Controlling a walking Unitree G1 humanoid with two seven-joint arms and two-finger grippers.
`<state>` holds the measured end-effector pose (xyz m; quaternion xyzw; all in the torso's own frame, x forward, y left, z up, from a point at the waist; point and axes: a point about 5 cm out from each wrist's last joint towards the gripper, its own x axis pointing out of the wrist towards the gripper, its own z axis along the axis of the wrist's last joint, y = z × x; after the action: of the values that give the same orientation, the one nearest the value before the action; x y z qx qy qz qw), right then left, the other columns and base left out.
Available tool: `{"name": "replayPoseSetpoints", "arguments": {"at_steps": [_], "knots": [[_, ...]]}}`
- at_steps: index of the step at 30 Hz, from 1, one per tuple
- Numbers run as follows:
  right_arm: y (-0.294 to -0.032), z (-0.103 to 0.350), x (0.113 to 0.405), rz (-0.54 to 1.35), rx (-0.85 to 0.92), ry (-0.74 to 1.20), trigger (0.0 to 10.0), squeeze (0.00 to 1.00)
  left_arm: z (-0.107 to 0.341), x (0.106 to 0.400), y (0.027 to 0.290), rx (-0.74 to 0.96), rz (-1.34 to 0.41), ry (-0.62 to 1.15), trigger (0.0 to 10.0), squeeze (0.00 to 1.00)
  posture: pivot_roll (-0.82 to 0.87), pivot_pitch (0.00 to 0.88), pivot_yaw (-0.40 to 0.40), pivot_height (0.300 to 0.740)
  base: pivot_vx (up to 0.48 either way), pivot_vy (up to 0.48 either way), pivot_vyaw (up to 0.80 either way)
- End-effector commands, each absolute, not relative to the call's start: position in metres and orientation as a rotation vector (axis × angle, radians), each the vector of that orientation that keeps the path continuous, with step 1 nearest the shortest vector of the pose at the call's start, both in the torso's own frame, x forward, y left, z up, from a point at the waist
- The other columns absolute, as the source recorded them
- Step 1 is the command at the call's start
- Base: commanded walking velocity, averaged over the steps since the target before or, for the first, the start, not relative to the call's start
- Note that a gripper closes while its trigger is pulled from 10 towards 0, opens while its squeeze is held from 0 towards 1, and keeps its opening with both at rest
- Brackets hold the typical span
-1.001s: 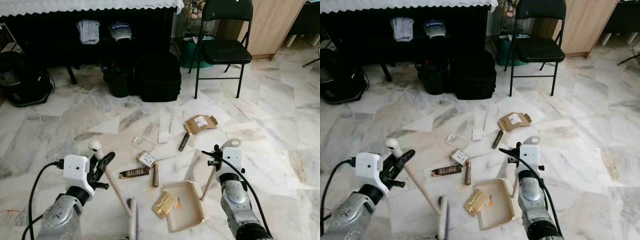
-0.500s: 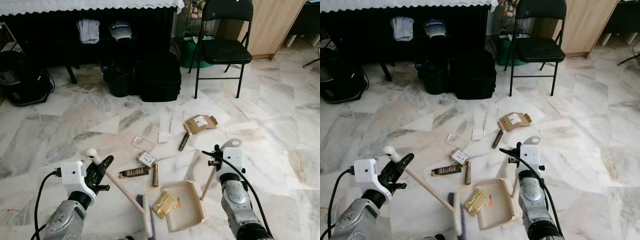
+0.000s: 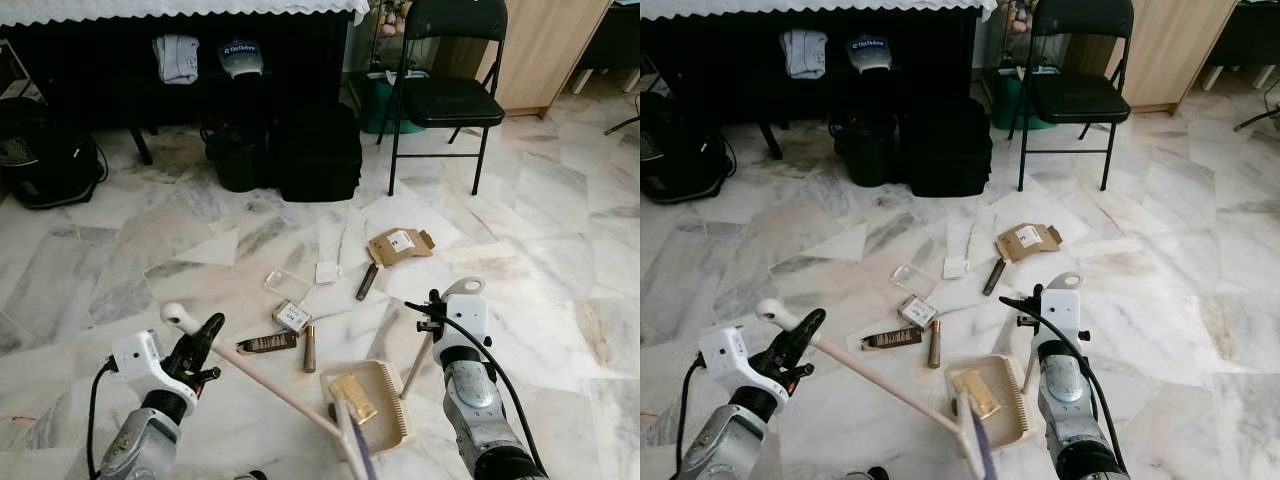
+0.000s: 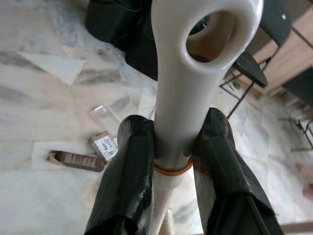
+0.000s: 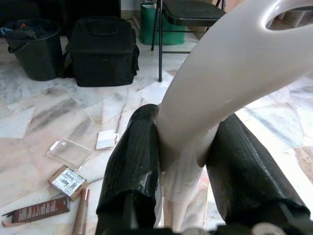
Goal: Sweep floor
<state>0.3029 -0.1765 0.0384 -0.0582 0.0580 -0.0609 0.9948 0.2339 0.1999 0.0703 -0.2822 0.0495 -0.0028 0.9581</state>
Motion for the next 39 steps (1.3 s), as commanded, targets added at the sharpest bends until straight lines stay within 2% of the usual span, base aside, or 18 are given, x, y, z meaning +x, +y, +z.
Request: {"name": "replayPoseSetpoints", "arguments": {"at_steps": [1,12,19,21,27,30,39], "knots": [[-0.183,0.038,0.301,-0.134,-0.134,0.122,10.0,0.00,0.075,0.237,0.200,-0.673,0.000,0.068,10.0,0.00,0.07,0.150,-0.061,0.740,0.000,0.000,0.00],[-0.182,0.036,0.300,-0.132,-0.131,0.125,10.0,0.00,0.100,0.244,0.220,-0.647,0.085,-0.050,10.0,0.00,0.09,0.138,-0.061,0.740,0.000,0.000,0.00],[-0.177,0.039,0.303,-0.124,-0.120,0.116,10.0,0.00,0.144,0.256,0.234,-0.455,0.165,-0.217,10.0,0.00,0.09,0.118,-0.059,0.740,0.000,0.000,0.00],[-0.177,0.038,0.303,-0.124,-0.120,0.117,10.0,0.00,0.147,0.257,0.235,-0.447,0.168,-0.227,10.0,0.00,0.09,0.117,-0.058,0.740,0.000,0.000,0.00],[-0.176,0.038,0.303,-0.122,-0.115,0.113,10.0,0.00,0.165,0.262,0.236,-0.229,0.204,-0.296,10.0,0.00,0.10,0.108,-0.057,0.740,0.000,0.000,0.00],[-0.174,0.039,0.303,-0.120,-0.110,0.104,10.0,0.00,0.165,0.264,0.234,-0.104,0.216,-0.299,10.0,0.00,0.10,0.104,-0.058,0.740,0.000,0.000,0.00],[-0.169,0.054,0.308,-0.111,-0.054,0.008,10.0,0.00,0.144,0.268,0.219,0.073,0.161,-0.250,10.0,0.00,0.09,0.089,-0.042,0.740,0.000,0.000,0.00]]}}
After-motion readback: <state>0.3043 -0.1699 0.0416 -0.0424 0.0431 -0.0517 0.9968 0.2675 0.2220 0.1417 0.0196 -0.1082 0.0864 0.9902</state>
